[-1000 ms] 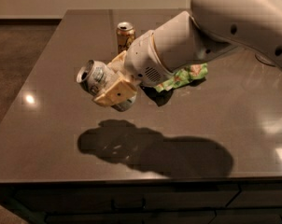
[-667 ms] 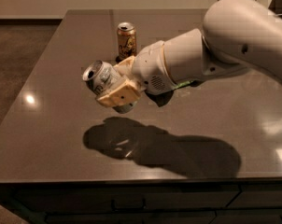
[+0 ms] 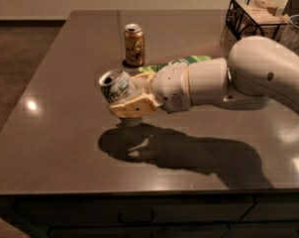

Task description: Place 7up can upright

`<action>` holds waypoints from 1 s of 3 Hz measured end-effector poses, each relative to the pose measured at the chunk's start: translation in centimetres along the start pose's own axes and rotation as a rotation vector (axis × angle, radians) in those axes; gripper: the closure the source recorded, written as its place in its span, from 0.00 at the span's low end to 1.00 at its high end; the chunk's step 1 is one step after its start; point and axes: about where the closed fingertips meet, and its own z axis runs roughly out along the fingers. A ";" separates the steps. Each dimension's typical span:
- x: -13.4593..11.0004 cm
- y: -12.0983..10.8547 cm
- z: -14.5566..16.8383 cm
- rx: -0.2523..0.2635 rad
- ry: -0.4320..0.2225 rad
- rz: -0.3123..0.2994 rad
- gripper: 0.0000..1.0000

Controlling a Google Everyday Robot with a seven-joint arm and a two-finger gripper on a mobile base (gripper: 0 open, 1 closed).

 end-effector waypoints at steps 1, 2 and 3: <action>0.8 0.4 0.2 -0.016 -0.091 0.009 1.00; 1.2 0.8 0.5 -0.031 -0.164 -0.008 1.00; 2.1 0.9 0.8 -0.048 -0.220 -0.014 0.77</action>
Offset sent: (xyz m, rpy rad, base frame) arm -0.0104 -0.0009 -0.0213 0.2557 -0.0705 0.0466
